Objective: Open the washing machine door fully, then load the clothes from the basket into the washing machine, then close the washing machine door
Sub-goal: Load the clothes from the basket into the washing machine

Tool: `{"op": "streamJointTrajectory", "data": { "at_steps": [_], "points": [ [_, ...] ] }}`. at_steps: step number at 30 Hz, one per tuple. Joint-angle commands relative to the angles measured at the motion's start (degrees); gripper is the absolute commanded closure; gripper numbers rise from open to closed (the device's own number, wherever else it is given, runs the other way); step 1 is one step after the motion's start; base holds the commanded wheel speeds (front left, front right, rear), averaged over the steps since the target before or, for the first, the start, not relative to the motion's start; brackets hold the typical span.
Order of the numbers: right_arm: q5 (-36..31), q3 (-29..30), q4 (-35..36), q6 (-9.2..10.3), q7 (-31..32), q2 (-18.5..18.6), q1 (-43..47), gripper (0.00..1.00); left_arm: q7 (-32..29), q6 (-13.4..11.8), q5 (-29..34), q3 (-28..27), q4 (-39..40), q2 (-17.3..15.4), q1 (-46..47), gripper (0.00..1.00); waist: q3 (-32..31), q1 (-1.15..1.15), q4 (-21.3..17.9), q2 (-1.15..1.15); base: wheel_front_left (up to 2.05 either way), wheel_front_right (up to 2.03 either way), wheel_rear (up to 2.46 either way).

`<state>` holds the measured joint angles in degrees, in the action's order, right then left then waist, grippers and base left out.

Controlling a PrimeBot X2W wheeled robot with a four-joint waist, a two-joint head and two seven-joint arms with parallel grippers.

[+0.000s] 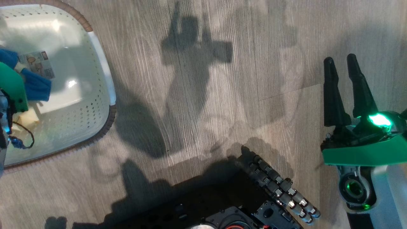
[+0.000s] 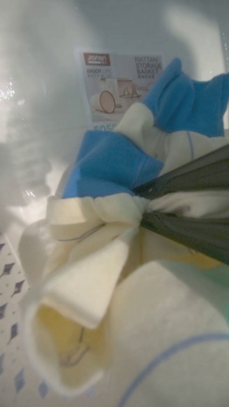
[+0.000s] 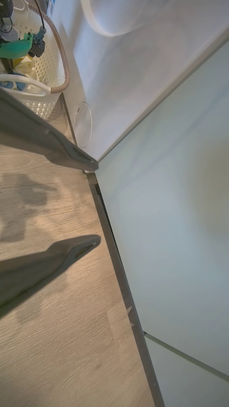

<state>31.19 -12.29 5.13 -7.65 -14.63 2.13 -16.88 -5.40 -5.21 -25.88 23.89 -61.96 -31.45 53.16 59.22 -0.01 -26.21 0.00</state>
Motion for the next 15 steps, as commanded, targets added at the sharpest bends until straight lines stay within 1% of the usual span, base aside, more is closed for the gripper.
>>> {"op": "streamJointTrajectory", "data": {
  "at_steps": [1, 6, 11, 15],
  "points": [
    [0.17, -0.6, 1.51, 0.16, -0.37, 0.75, 1.76, 0.0, -0.67, -0.09, -0.58, -1.65, 0.1, -1.27, -1.28, 1.0, -0.05, 0.01, 0.02, 0.0, 0.0, 0.0, 0.0],
    [-0.14, -0.66, 1.03, 0.16, -0.37, 0.75, 1.37, 0.0, -0.56, -0.41, -0.82, -1.31, 0.92, -0.74, -1.77, 1.0, -0.41, 0.01, 0.05, 0.0, 0.0, 0.0, 0.0],
    [-0.37, -0.8, 0.46, 0.16, -0.37, 0.75, 0.55, 0.0, 1.21, -0.48, -0.6, -0.68, 3.17, -0.48, -2.73, 1.0, -1.18, 0.01, 0.08, 0.0, 0.0, 0.0, 0.0],
    [-1.06, -0.23, 0.16, 0.16, -0.37, 0.75, 0.39, 0.0, 2.18, -0.72, -0.45, -0.1, 4.99, 0.49, -3.57, 1.0, -2.18, 0.01, 1.04, 0.0, 0.0, 0.0, 0.0]
  ]
}}
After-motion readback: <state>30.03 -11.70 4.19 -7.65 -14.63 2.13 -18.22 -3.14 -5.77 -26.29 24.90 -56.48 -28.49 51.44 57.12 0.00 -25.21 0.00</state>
